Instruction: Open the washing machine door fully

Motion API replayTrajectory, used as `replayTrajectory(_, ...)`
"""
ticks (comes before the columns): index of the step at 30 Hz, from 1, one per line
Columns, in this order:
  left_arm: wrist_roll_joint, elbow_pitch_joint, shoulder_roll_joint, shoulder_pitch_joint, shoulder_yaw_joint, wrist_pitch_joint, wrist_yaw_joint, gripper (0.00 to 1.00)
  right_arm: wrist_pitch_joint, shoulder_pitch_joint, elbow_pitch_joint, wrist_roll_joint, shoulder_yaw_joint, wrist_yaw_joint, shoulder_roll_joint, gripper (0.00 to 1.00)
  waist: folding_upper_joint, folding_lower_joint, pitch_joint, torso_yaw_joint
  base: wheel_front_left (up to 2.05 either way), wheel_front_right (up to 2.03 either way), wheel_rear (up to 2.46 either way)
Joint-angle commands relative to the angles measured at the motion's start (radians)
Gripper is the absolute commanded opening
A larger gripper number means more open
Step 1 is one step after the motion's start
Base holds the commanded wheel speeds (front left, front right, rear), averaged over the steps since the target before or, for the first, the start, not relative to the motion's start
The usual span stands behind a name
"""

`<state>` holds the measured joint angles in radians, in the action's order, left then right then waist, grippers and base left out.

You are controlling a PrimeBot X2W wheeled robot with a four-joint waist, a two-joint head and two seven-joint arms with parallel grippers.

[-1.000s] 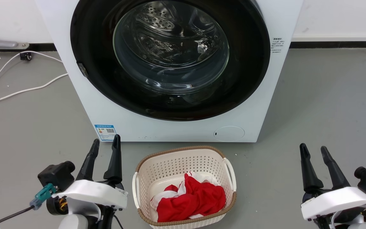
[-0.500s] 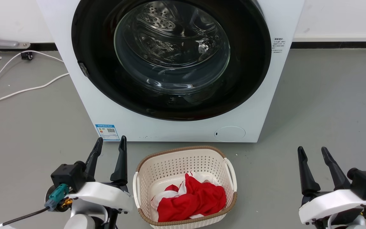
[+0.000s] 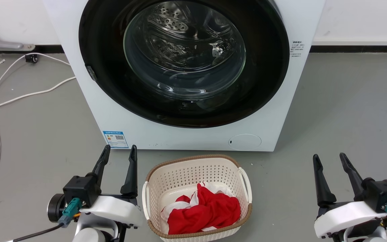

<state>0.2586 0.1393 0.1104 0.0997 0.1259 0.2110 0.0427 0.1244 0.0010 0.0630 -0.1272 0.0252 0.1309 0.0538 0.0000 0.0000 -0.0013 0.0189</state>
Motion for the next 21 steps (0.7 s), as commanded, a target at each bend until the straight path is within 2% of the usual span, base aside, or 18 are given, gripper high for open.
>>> replayTrajectory(1,-0.016,-0.004,-0.001,-0.003,0.002,0.007,-0.004,1.00,0.011,0.001,-0.010,0.023,0.001,0.000,-0.003,1.00,0.0000,0.0000,0.000,0.000,0.00,0.00,0.00)
replayTrajectory(21,-0.129,0.007,-0.033,-0.001,-0.015,0.044,0.016,1.00,0.042,0.007,-0.006,0.121,-0.001,0.000,-0.005,1.00,0.0000,0.0000,0.000,0.000,0.00,0.00,0.00)
